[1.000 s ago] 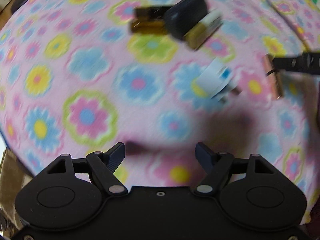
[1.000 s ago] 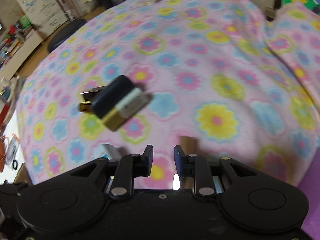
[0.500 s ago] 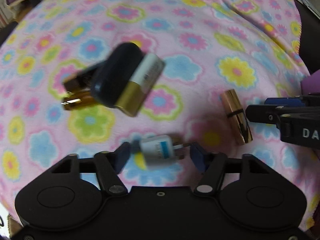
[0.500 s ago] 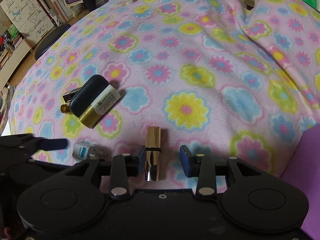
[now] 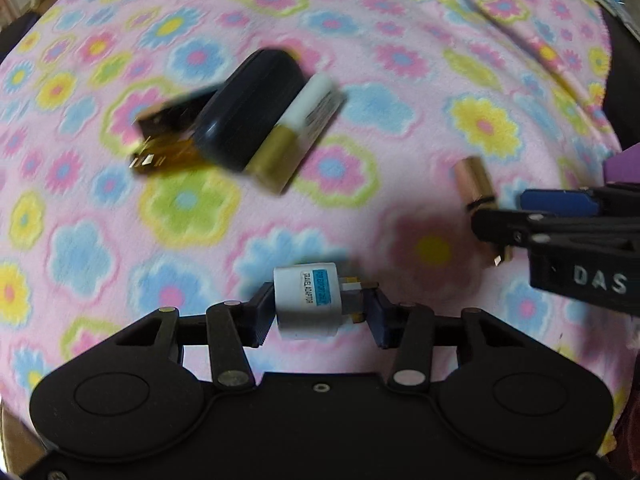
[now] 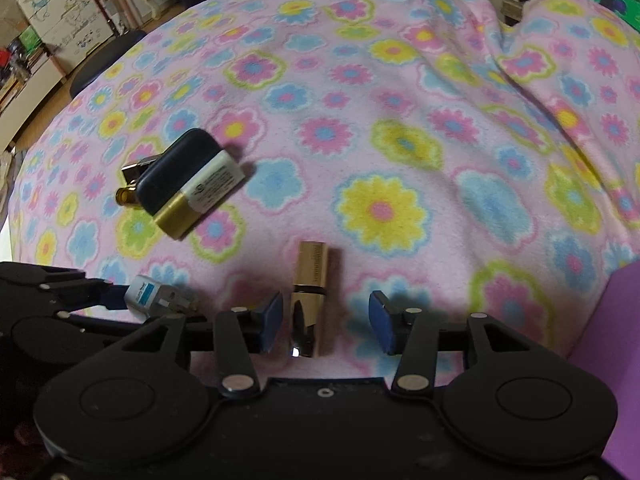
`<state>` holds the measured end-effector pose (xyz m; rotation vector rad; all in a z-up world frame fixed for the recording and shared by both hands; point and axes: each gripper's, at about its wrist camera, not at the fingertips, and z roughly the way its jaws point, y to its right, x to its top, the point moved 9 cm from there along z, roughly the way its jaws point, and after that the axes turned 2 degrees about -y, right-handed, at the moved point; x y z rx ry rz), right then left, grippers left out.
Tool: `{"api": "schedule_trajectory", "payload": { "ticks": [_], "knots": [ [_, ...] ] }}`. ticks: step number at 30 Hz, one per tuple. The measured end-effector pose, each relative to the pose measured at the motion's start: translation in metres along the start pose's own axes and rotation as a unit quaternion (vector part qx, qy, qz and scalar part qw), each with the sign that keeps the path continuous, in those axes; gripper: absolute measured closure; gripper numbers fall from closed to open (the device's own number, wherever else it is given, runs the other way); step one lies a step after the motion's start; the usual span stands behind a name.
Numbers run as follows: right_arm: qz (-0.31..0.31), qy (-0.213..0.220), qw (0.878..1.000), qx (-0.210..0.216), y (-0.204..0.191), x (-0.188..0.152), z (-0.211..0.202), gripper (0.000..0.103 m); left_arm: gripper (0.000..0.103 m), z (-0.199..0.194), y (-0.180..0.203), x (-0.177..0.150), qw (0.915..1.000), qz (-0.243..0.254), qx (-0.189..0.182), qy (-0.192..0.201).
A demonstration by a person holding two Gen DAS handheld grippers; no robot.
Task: Organize rigid objects
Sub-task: 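Close the right gripper on the gold lipstick and lift it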
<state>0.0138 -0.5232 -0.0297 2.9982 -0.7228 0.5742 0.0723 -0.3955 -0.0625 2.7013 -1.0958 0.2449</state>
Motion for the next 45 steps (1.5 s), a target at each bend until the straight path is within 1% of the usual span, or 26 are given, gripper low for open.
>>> {"api": "schedule_trajectory", "payload": {
  "ticks": [1, 2, 3, 4, 6, 7, 8, 9, 10, 11, 12, 14, 16, 17, 19, 23, 25, 28, 29, 31, 33, 35, 36, 37, 42, 45],
  "knots": [
    [-0.002, -0.008, 1.0, 0.0, -0.004, -0.002, 0.004, 0.057, 0.056, -0.002, -0.005, -0.005, 1.0, -0.006, 0.005, -0.003],
    [-0.001, -0.022, 1.0, 0.001, -0.007, -0.006, 0.01, 0.067, 0.056, -0.004, -0.011, -0.01, 0.9999, -0.012, 0.011, -0.003],
    [0.0, -0.042, 0.999, 0.015, -0.014, -0.011, 0.015, 0.073, 0.056, -0.005, -0.018, -0.015, 0.9996, -0.02, 0.018, -0.004],
    [0.0, -0.057, 0.998, 0.04, -0.024, -0.016, 0.017, 0.076, 0.056, -0.006, -0.025, -0.019, 0.9993, -0.029, 0.023, -0.005],
    [-0.007, -0.069, 0.993, 0.092, -0.044, -0.022, 0.014, 0.075, 0.056, -0.009, -0.038, -0.026, 0.9987, -0.045, 0.023, -0.005],
    [-0.012, -0.069, 0.992, 0.104, -0.05, -0.022, 0.011, 0.075, 0.056, -0.01, -0.044, -0.03, 0.9983, -0.054, 0.023, -0.007],
    [-0.02, -0.06, 0.993, 0.103, -0.054, -0.02, 0.007, 0.075, 0.056, -0.011, -0.05, -0.034, 0.9978, -0.062, 0.023, -0.007],
    [-0.031, -0.047, 0.994, 0.089, -0.056, -0.016, 0.004, 0.073, 0.056, -0.013, -0.056, -0.037, 0.9974, -0.068, 0.023, -0.008],
    [-0.042, -0.034, 0.996, 0.067, -0.054, -0.011, 0.002, 0.062, 0.056, -0.014, -0.06, -0.04, 0.997, -0.074, 0.023, -0.008],
    [-0.05, -0.023, 0.997, 0.046, -0.052, -0.005, 0.0, 0.047, 0.056, -0.015, -0.065, -0.043, 0.9965, -0.08, 0.024, -0.009],
    [-0.06, -0.012, 0.998, 0.028, -0.05, -0.001, -0.001, 0.04, 0.056, -0.017, -0.069, -0.045, 0.9959, -0.087, 0.023, -0.01],
    [-0.093, 0.0, 0.996, 0.017, -0.052, 0.005, 0.0, 0.011, 0.056, -0.019, -0.076, -0.05, 0.995, -0.098, 0.019, -0.01],
    [-0.136, 0.01, 0.991, 0.011, -0.063, 0.007, 0.0, 0.002, 0.056, -0.021, -0.083, -0.055, 0.9937, -0.111, 0.011, -0.013],
    [-0.163, 0.012, 0.987, 0.006, -0.068, 0.006, 0.001, 0.002, 0.056, -0.023, -0.087, -0.058, 0.993, -0.117, 0.008, -0.013],
    [-0.226, 0.013, 0.974, -0.003, -0.082, 0.003, 0.006, 0.001, 0.056, -0.027, -0.094, -0.065, 0.992, -0.125, 0.008, -0.012],
    [-0.338, 0.015, 0.941, -0.028, -0.105, -0.008, 0.019, 0.001, 0.056, -0.034, -0.107, -0.08, 0.9897, -0.142, 0.007, -0.013],
    [-0.372, 0.015, 0.928, -0.017, -0.112, -0.013, 0.023, 0.001, 0.056, -0.038, -0.114, -0.09, 0.9884, -0.151, 0.004, -0.015],
    [-0.406, 0.015, 0.914, -0.011, -0.118, -0.015, 0.028, 0.002, 0.056, -0.041, -0.123, -0.101, 0.9864, -0.164, 0.004, -0.017],
    [-0.415, 0.017, 0.91, -0.009, -0.12, -0.015, 0.031, 0.002, 0.056, -0.042, -0.124, -0.101, 0.9858, -0.167, 0.006, -0.017],
    [-0.424, 0.012, 0.906, 0.003, -0.123, -0.015, 0.036, 0.003, 0.056, -0.044, -0.128, -0.107, 0.985, -0.172, 0.007, -0.017],
    [-0.422, -0.009, 0.906, 0.027, -0.124, -0.017, 0.043, 0.013, 0.056, -0.044, -0.131, -0.109, 0.9843, -0.175, 0.009, -0.017],
    [-0.401, -0.023, 0.914, 0.058, -0.125, -0.017, 0.046, 0.029, 0.056, -0.046, -0.133, -0.114, 0.9837, -0.179, 0.012, -0.016],
    [-0.385, -0.027, 0.92, 0.072, -0.124, -0.015, 0.043, 0.031, 0.056, -0.047, -0.135, -0.116, 0.9832, -0.181, 0.014, -0.016],
    [-0.372, -0.028, 0.925, 0.074, -0.123, -0.014, 0.042, 0.031, 0.056, -0.048, -0.136, -0.119, 0.9825, -0.185, 0.015, -0.017],
    [-0.312, -0.041, 0.948, 0.047, -0.119, -0.016, 0.037, 0.031, 0.056, -0.056, -0.146, -0.134, 0.9801, -0.197, 0.023, -0.015],
    [-0.251, -0.064, 0.964, 0.051, -0.125, -0.018, 0.032, 0.031, 0.056, -0.064, -0.158, -0.142, 0.977, -0.212, 0.025, -0.005]
  ]
}}
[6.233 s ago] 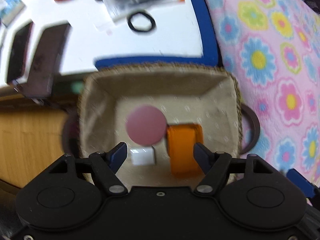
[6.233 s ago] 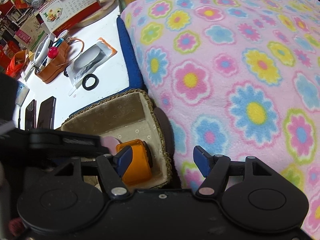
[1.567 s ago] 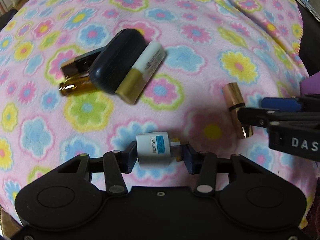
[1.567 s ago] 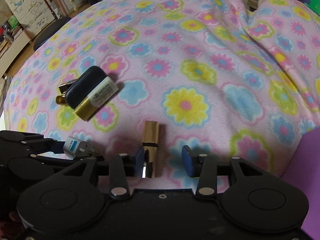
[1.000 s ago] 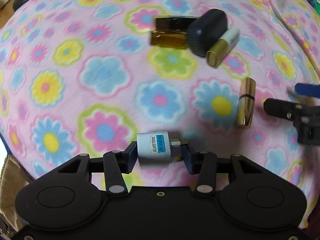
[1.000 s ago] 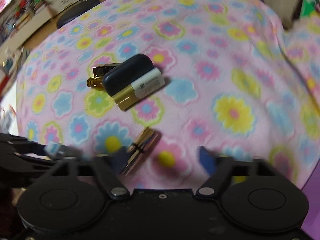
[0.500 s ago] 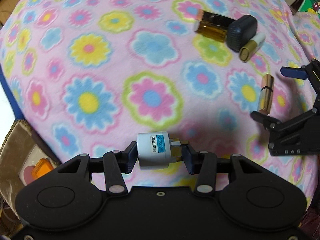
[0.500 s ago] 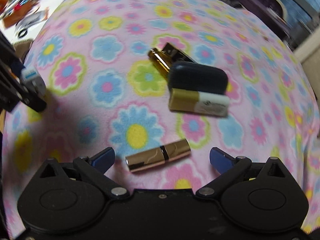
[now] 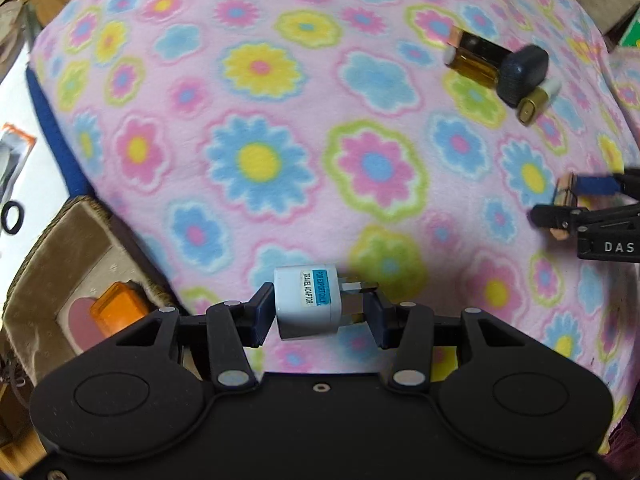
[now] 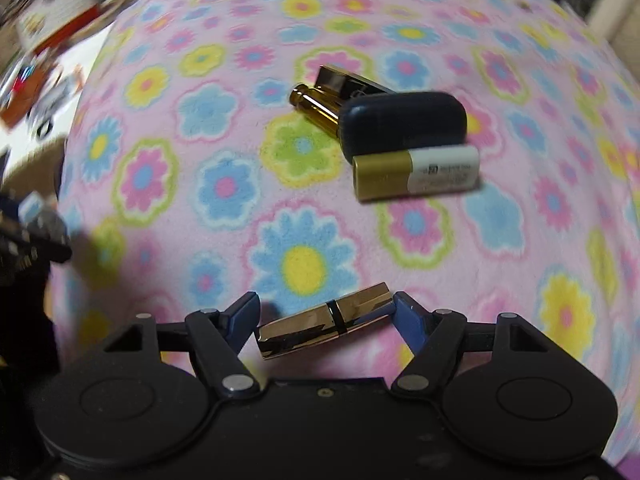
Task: Organize rigid objects
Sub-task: 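Close the right gripper on the gold lipstick and lift it, then carry the adapter and gold lipstick to the basket and release both inside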
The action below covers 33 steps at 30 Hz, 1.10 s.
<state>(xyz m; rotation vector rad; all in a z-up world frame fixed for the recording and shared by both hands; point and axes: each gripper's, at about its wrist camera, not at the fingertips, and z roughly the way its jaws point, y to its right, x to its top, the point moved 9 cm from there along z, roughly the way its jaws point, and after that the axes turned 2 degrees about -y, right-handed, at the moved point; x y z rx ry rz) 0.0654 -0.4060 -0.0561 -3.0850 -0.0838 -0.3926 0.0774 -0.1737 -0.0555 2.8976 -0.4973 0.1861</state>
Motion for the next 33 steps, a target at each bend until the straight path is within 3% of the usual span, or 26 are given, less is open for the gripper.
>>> {"api": "schedule_trajectory", "payload": {
  "ticks": [5, 10, 16, 21, 28, 33],
  "knots": [
    [0.049, -0.005, 0.998, 0.028, -0.043, 0.012, -0.007, 0.031, 0.056, -0.014, -0.041, -0.004, 0.9987, -0.048, 0.007, 0.016],
    [0.048, 0.005, 0.994, 0.096, -0.125, 0.036, -0.014, 0.031, 0.056, -0.023, -0.103, -0.013, 0.9905, -0.133, 0.017, 0.029],
    [0.005, -0.004, 0.989, 0.145, -0.242, 0.056, -0.008, 0.031, 0.056, -0.023, -0.184, -0.037, 0.9639, -0.262, 0.029, 0.037],
    [-0.008, -0.037, 0.987, 0.157, -0.314, 0.067, 0.023, 0.031, 0.057, -0.012, -0.23, -0.059, 0.942, -0.33, 0.059, 0.019],
    [0.004, -0.071, 0.985, 0.16, -0.359, 0.067, 0.066, 0.03, 0.055, 0.002, -0.263, -0.079, 0.917, -0.395, 0.055, -0.009],
    [0.013, -0.074, 0.985, 0.158, -0.363, 0.064, 0.074, 0.026, 0.051, 0.003, -0.265, -0.082, 0.917, -0.396, 0.049, -0.012]
  ]
}}
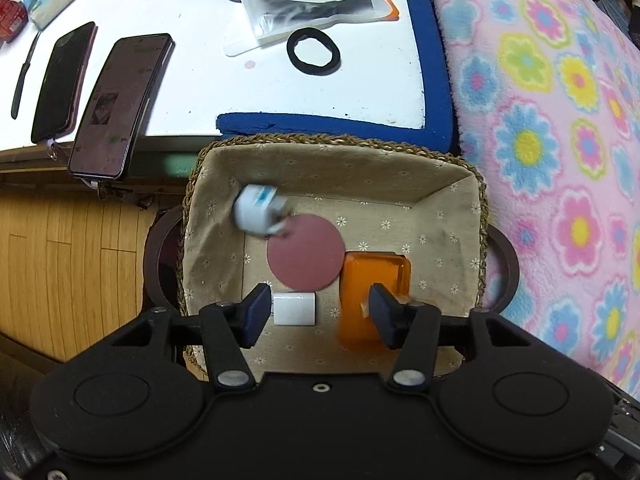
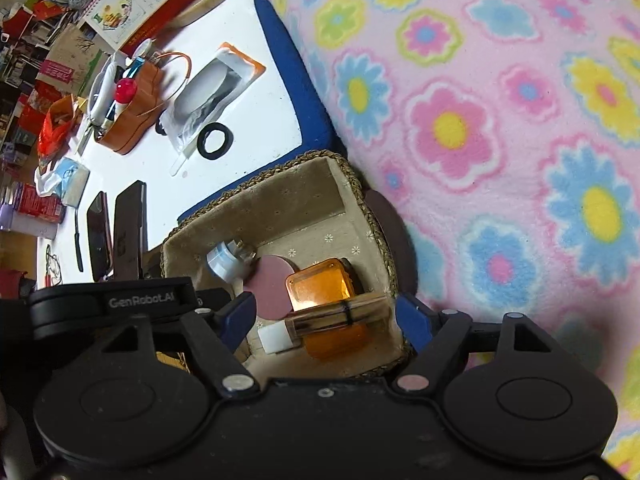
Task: Organize rigid objects
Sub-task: 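Carry the adapter and gold lipstick to the basket and release both inside, then move both grippers back from the basket toward the remaining items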
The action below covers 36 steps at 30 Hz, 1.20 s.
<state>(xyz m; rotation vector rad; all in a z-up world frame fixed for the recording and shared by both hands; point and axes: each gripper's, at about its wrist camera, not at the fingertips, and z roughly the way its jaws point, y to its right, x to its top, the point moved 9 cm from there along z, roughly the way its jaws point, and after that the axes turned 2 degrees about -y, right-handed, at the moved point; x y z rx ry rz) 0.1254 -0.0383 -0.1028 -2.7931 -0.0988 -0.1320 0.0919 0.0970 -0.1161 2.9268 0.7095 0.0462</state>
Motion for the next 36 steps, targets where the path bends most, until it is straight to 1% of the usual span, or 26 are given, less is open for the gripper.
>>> {"api": "schedule_trajectory", "payload": {
  "ticks": [3, 6, 9, 19, 24, 30, 34, 36],
  "knots": [
    [-0.002, 0.005, 1.0, -0.005, 0.002, 0.001, -0.004, 0.026, 0.049, -0.001, 0.005, 0.0, 0.9999, 0.011, -0.009, 0.002],
    [-0.013, 0.019, 1.0, -0.02, 0.008, -0.001, -0.017, 0.026, 0.047, -0.003, 0.012, -0.002, 0.9995, 0.029, -0.01, 0.006],
    [-0.021, 0.027, 0.999, -0.032, 0.015, -0.004, -0.026, 0.026, 0.046, -0.004, 0.02, -0.005, 0.9987, 0.049, -0.014, 0.008],
    [-0.009, 0.034, 0.999, -0.032, 0.039, -0.014, -0.042, 0.025, 0.046, -0.003, 0.04, -0.017, 0.9949, 0.1, -0.016, 0.005],
    [-0.006, 0.041, 0.999, -0.033, 0.049, -0.02, -0.053, 0.025, 0.042, -0.004, 0.049, -0.023, 0.9924, 0.122, -0.014, 0.01],
    [0.001, 0.059, 0.998, -0.038, 0.069, -0.03, -0.073, 0.025, 0.042, -0.007, 0.064, -0.033, 0.9864, 0.163, -0.013, 0.019],
    [0.007, 0.08, 0.995, -0.059, 0.096, -0.042, -0.092, 0.023, 0.041, -0.009, 0.081, -0.046, 0.9779, 0.207, -0.007, 0.031],
    [0.014, 0.095, 0.993, -0.073, 0.115, -0.049, -0.103, 0.023, 0.039, -0.011, 0.089, -0.053, 0.9729, 0.229, -0.005, 0.036]
  ]
}}
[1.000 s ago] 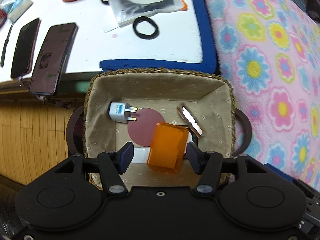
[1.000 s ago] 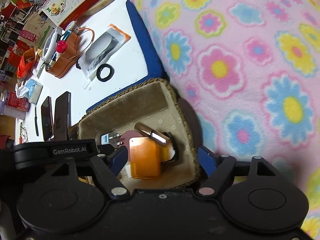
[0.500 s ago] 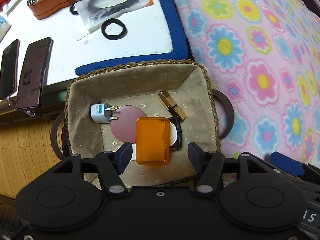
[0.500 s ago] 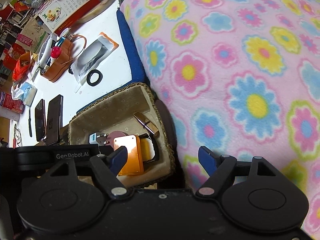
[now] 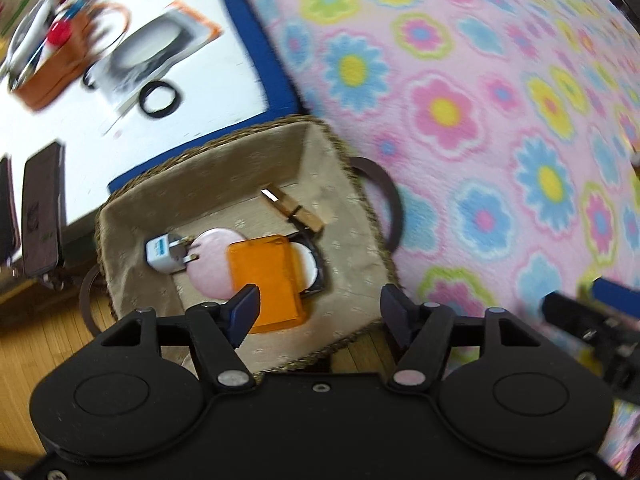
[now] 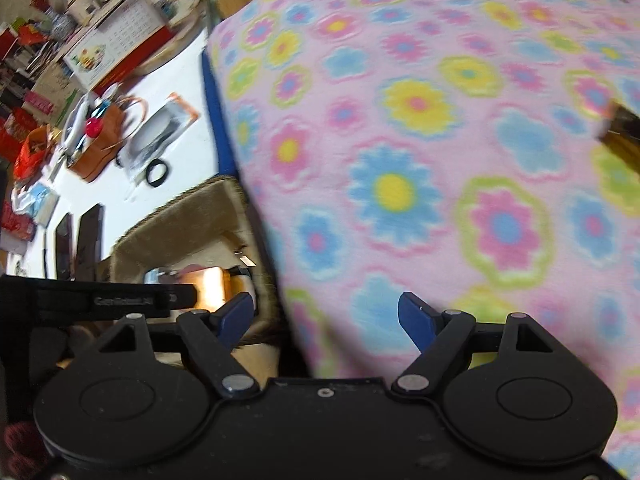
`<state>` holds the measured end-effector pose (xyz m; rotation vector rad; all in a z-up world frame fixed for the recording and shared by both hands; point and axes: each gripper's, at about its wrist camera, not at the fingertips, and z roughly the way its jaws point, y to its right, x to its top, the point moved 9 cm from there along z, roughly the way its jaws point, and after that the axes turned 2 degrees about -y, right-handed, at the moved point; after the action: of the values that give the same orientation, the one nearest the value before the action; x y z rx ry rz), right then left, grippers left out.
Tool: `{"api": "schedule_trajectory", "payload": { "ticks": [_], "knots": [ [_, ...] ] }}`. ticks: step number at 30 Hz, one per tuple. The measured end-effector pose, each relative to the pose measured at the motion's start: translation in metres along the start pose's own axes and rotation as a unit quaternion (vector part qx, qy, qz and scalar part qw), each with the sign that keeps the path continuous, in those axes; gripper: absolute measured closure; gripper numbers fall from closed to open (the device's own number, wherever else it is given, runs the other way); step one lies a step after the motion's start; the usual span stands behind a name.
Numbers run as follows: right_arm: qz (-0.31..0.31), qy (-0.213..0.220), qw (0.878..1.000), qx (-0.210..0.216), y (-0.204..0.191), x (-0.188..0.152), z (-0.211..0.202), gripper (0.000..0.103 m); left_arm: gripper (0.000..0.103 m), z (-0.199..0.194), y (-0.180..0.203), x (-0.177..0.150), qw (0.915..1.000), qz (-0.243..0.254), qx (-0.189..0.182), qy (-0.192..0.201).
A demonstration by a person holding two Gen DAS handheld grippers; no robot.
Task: Organize rigid objects
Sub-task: 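Move both grippers back from the basket toward the remaining items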
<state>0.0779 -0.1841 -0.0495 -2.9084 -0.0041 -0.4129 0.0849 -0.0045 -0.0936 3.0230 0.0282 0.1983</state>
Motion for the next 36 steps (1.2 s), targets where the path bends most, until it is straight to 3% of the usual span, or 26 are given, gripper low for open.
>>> {"api": "schedule_trajectory", "payload": {
  "ticks": [6, 8, 11, 15, 16, 19, 25, 28, 30, 31, 32, 34, 36],
  "knots": [
    [0.01, 0.053, 0.995, -0.08, 0.078, -0.015, -0.028, 0.023, 0.039, 0.001, 0.028, -0.004, 0.9989, 0.045, -0.005, -0.002],
    [0.022, 0.08, 0.993, -0.085, 0.107, -0.017, -0.036, 0.011, 0.039, 0.001, 0.036, -0.004, 0.9983, 0.057, -0.005, -0.003],
    [0.052, 0.115, 0.988, -0.09, 0.149, -0.018, -0.048, 0.005, 0.039, -0.001, 0.051, -0.006, 0.9968, 0.079, -0.007, 0.0],
    [0.015, 0.108, 0.981, -0.162, 0.191, -0.022, -0.051, 0.005, 0.039, 0.0, 0.074, -0.009, 0.9942, 0.106, -0.014, -0.006],
    [0.004, 0.098, 0.979, -0.182, 0.199, -0.022, -0.049, 0.0, 0.039, 0.001, 0.08, -0.01, 0.9935, 0.112, -0.017, -0.008],
    [-0.019, 0.049, 0.976, -0.213, 0.22, -0.028, -0.04, 0.0, 0.039, 0.0, 0.098, -0.011, 0.991, 0.131, -0.023, -0.01],
    [-0.011, 0.026, 0.987, -0.155, 0.234, -0.017, -0.023, 0.0, 0.039, 0.003, 0.127, -0.017, 0.9858, 0.165, -0.025, -0.018],
    [-0.007, 0.028, 0.988, -0.15, 0.233, -0.008, -0.019, 0.0, 0.039, 0.003, 0.139, -0.019, 0.9832, 0.178, -0.03, -0.023],
    [-0.016, 0.002, 0.988, -0.152, 0.231, 0.001, -0.018, 0.0, 0.039, 0.001, 0.147, -0.019, 0.9817, 0.186, -0.032, -0.022],
    [-0.011, -0.004, 0.988, -0.154, 0.229, 0.005, -0.023, 0.003, 0.039, 0.0, 0.151, -0.019, 0.9811, 0.189, -0.034, -0.021],
    [0.0, 0.001, 0.987, -0.159, 0.23, 0.013, -0.03, 0.016, 0.038, -0.002, 0.154, -0.019, 0.9806, 0.192, -0.036, -0.02],
    [0.02, 0.02, 0.987, -0.16, 0.231, 0.032, -0.044, 0.028, 0.038, -0.004, 0.162, -0.019, 0.9795, 0.196, -0.043, -0.019],
    [0.048, 0.052, 0.986, -0.152, 0.234, 0.057, -0.06, 0.033, 0.038, -0.005, 0.169, -0.02, 0.9783, 0.201, -0.047, -0.019]
  ]
}}
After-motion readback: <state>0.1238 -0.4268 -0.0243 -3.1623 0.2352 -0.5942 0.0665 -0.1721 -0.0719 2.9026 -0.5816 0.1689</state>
